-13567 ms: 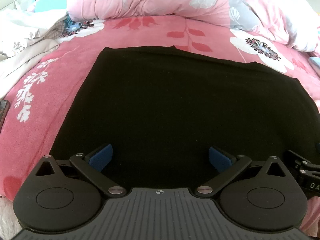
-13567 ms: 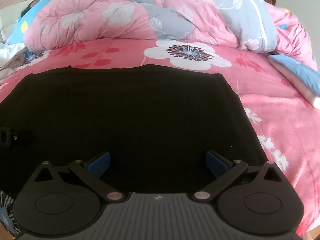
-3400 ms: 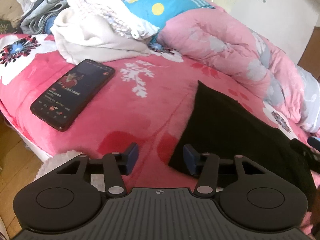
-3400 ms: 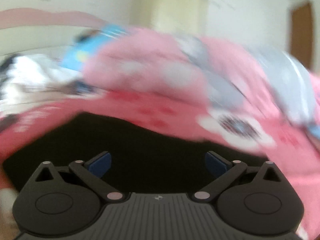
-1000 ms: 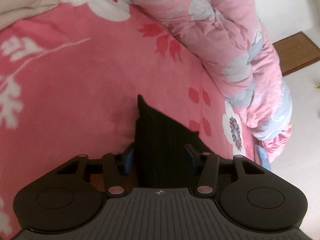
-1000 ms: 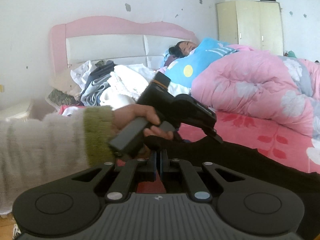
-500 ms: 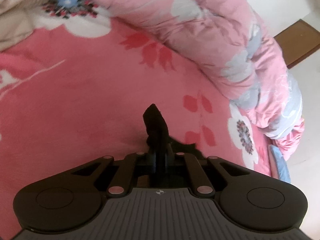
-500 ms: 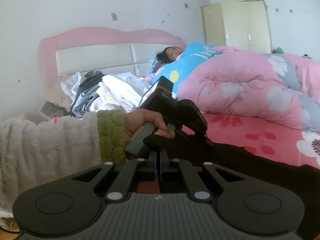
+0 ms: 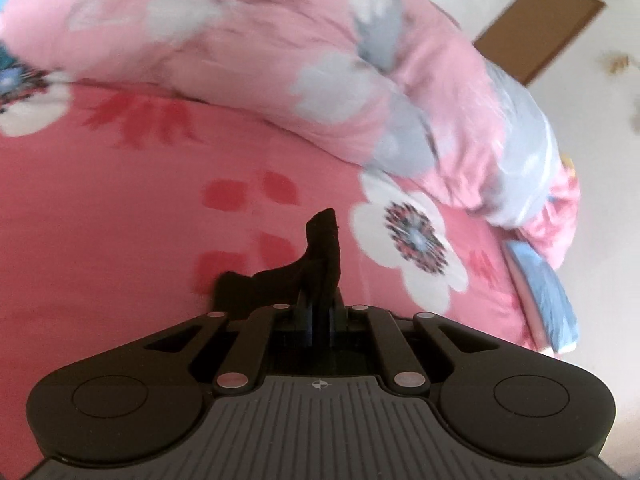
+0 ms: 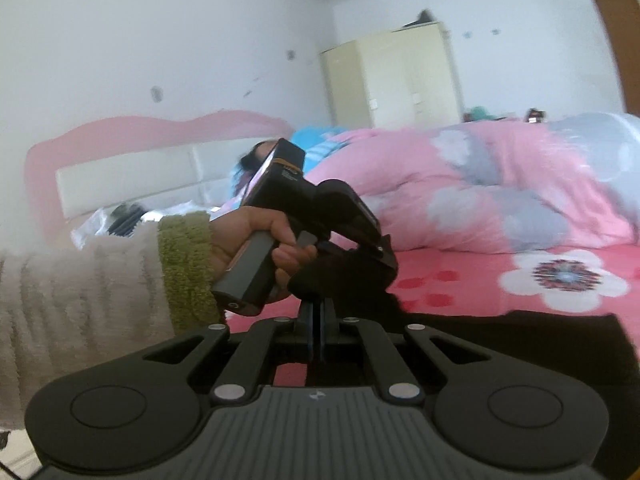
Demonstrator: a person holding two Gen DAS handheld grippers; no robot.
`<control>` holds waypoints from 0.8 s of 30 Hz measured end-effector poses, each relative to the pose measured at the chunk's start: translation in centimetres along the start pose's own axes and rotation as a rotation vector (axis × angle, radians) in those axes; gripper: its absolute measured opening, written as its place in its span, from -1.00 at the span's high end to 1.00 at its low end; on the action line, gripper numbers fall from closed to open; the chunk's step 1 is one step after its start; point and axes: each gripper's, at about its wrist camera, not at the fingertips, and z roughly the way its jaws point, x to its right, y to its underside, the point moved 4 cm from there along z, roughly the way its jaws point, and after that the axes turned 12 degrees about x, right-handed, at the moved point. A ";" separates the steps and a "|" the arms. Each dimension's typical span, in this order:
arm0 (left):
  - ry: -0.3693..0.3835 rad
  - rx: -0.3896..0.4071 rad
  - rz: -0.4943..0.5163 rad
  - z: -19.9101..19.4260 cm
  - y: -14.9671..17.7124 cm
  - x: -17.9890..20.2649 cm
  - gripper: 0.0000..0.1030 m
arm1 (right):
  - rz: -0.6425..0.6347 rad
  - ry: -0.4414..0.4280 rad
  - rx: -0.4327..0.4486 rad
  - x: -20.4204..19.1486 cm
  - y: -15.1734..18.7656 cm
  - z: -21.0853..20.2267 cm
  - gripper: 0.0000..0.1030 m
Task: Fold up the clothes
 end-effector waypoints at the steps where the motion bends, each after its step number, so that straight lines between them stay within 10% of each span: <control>1: 0.005 -0.010 0.016 0.4 0.2 1.1 0.91 | 0.007 0.021 0.010 0.7 -0.1 -0.7 0.96; 13: 0.014 -0.149 0.219 7.4 5.4 13.0 0.91 | 0.164 0.250 0.078 9.3 0.3 -7.5 0.96; 24: 0.011 -0.233 0.284 10.9 9.6 15.7 0.79 | 0.283 0.377 0.040 14.2 4.2 -11.0 0.96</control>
